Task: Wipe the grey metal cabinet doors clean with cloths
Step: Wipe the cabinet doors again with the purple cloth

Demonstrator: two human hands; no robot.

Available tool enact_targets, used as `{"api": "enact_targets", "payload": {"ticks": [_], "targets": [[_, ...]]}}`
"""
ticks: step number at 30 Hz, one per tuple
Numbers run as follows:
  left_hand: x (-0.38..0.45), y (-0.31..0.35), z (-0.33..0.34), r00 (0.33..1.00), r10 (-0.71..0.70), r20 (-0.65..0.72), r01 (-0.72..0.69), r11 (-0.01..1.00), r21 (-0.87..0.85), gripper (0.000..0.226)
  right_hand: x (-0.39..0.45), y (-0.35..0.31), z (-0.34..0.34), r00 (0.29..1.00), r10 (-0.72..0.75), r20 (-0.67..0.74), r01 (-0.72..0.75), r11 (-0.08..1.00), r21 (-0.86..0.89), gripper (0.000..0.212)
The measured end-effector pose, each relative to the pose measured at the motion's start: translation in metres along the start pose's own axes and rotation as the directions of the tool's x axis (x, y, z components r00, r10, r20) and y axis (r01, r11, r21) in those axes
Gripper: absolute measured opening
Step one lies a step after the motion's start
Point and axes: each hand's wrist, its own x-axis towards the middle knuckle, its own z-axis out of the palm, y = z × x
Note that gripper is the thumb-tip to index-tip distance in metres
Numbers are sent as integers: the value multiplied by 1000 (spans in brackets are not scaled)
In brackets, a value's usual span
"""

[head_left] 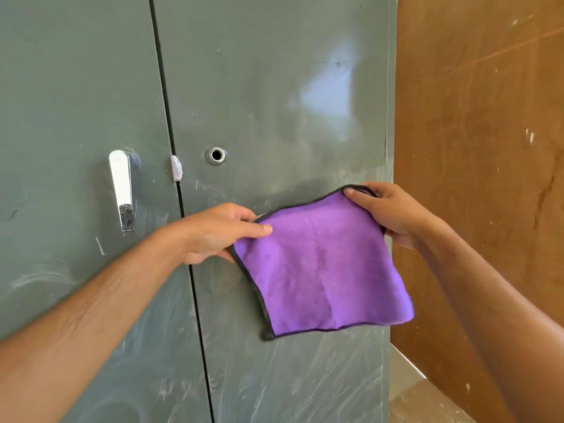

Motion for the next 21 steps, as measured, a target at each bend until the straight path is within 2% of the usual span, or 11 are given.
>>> {"api": "enact_targets", "payload": {"ticks": [2, 3, 5, 7, 8, 10, 12, 14, 17, 19, 21], "targets": [[1, 0, 12, 1000, 22, 22, -12, 925, -380, 19, -1, 0, -3, 1000, 26, 11, -27, 999, 43, 24], [1, 1, 18, 998, 65, 8, -53, 873, -486, 21, -3, -1, -7, 998, 42, 53, -47, 995, 93, 18], [1, 3, 23, 986, 158, -46, -154, 787, -598, 27, -6, -1, -18, 990, 33, 135, -64, 971, 229, 33], [3, 2, 20, 975, 181, -130, -221, 726, -651, 70, -7, 1, -29, 987, -23, 162, -22, 963, 268, 54], [4, 2, 16, 967, 178, -181, -253, 725, -640, 85, -7, 2, -32, 989, -47, 142, 10, 969, 248, 55], [4, 2, 10, 951, 185, -247, -298, 758, -580, 89, -3, 5, -34, 997, -70, 30, 63, 979, 195, 41], [5, 5, 9, 926, 215, -311, -354, 781, -514, 57, 4, 10, -32, 988, -103, -116, 118, 984, 134, 20], [9, 4, 6, 864, 289, -413, -442, 827, -346, 31, 9, 12, -27, 971, -135, -199, 153, 985, 78, 7], [14, 0, -2, 743, 453, -493, -500, 865, 42, 26, 13, 8, -18, 952, -162, -258, 154, 987, -51, 19], [15, -3, -6, 711, 493, -502, -434, 869, 238, 21, 15, 3, -14, 943, -172, -284, 147, 983, -110, 23], [13, -2, -10, 721, 432, -541, -333, 902, 276, 24, 15, 0, -11, 959, -113, -259, 89, 991, -104, 29]]}}
